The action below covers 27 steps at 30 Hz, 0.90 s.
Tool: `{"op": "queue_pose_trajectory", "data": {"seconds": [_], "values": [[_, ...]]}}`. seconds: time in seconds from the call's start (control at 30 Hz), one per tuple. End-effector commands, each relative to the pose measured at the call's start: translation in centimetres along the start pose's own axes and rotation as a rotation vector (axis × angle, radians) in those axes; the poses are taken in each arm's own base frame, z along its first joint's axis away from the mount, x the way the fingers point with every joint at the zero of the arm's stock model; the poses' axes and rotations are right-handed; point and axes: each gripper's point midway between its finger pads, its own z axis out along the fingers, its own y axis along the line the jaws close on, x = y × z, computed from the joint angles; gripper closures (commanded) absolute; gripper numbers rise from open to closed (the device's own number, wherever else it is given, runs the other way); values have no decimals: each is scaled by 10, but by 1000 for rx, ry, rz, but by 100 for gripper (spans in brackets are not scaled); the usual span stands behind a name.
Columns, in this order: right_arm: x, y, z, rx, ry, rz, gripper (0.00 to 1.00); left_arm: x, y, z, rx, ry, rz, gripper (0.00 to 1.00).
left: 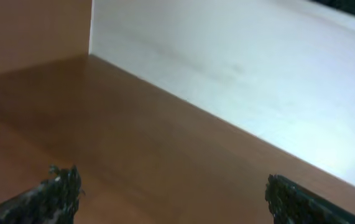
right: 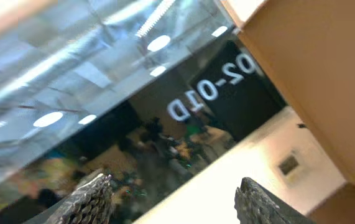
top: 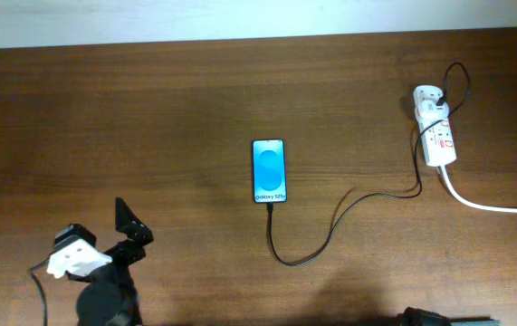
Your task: Plug charger to phone and switch on socket
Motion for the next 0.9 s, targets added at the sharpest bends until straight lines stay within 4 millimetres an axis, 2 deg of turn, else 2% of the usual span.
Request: {"op": "queue_pose_trajectory", "data": {"seconds": [0.0,0.07,0.2,0.27,0.33,0.43,0.5,0.53,0.6,0.67,0.7,0.73,0.77,0.8,0.87], "values": [[-9,8,-43,-96,-49,26,32,23,-5,10,43,2,-16,1],[-13,8,-71,-131,-96,29,29,37,-12,16,88,4,-26,1],[-23,11,-119,-194,-177,35,25,52,-8,20,79,11,-31,1],[-29,13,-139,-225,-222,38,15,55,-4,22,58,11,-26,1],[-31,14,-145,-240,-241,40,4,57,-3,22,55,19,-20,1],[-22,8,-138,-210,-207,37,1,82,8,20,18,116,44,1],[4,-11,-130,-131,-98,29,1,108,22,16,-26,218,112,1],[29,-28,-127,-57,2,21,1,112,24,15,-35,239,126,1],[76,-62,-132,82,190,7,1,112,24,15,-35,240,127,1],[115,-103,-151,262,352,-19,1,112,24,15,-35,240,127,1],[109,-113,-153,317,323,-33,1,112,24,15,-35,240,127,1],[108,-112,-148,319,310,-34,1,112,24,15,-35,240,127,1],[107,-111,-142,314,302,-33,1,112,24,15,-35,240,127,1],[114,-117,-126,333,309,-38,1,112,24,15,-35,240,127,1],[154,-131,-81,333,400,-35,1,112,24,15,-35,240,127,1]]}}
